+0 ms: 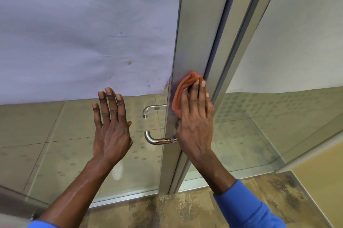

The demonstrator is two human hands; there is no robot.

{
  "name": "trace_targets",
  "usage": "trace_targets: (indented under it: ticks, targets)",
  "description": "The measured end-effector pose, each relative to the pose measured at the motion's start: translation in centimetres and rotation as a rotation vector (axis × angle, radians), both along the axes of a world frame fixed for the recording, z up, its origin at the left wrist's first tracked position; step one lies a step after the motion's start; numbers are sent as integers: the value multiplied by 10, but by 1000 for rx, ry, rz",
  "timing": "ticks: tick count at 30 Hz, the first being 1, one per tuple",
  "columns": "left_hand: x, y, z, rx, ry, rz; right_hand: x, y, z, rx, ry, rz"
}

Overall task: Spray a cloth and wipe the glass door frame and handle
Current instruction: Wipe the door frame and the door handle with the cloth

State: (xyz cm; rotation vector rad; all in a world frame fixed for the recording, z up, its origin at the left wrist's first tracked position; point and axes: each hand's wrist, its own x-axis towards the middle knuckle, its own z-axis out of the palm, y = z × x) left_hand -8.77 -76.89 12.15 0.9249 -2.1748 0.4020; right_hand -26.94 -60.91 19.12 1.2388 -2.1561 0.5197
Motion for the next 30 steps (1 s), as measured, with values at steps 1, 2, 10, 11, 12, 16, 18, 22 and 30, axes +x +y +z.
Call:
trace_targets:
  ticks: [1,2,10,11,12,16,18,22,30]
  targets:
    - [-1,0,0,5,6,2,-1,-4,7,-47,-6,-10]
    - [-1,0,1,11,6,3,-1,-8,12,-76,-3,-20]
    - [-1,1,0,20,8,-1,7,14,-34,195,129,15]
    - [-1,1,1,21,3,-2,4,17,-34,200,135,22]
    - [-1,1,1,21,2,-3,2,17,-30,197,129,16]
    - [-1,2,0,24,11,-3,-7,0,5,21,106,-4]
    - [-2,2,0,21,8,13,-9,-10,19,-63,99,40]
    - [-1,2,1,8,8,2,2,-8,1,41,116,63]
    - [-1,2,1,13,4,8,9,-2,-10,72,110,91]
